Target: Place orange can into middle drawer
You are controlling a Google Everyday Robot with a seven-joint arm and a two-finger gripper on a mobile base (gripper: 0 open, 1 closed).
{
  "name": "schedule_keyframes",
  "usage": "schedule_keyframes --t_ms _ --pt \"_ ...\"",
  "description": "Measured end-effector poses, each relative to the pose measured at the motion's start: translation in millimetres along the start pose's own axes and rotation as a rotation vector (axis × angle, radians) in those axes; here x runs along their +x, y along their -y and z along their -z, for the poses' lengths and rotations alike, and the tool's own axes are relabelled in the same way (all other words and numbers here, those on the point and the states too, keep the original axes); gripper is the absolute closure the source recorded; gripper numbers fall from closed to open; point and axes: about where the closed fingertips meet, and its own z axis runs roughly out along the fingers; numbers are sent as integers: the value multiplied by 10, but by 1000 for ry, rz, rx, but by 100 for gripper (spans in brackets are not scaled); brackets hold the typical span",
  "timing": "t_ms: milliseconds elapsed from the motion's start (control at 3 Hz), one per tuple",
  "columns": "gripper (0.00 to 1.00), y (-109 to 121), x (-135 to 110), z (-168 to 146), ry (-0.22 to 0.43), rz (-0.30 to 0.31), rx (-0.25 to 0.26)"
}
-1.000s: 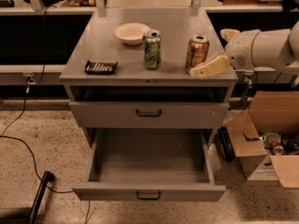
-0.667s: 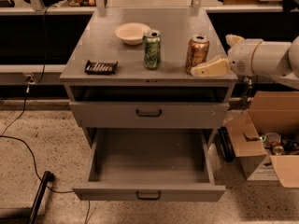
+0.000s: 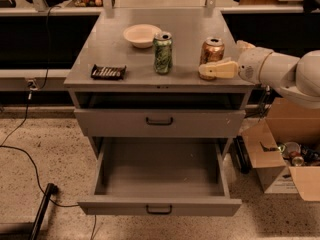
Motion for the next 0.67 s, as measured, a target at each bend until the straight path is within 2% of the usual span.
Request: schedule_keyframes --t_ms 333,667 --pt "0 49 -40 -165 48 -14 -14" --pt "15 92 -95 -283 90 -20 -22"
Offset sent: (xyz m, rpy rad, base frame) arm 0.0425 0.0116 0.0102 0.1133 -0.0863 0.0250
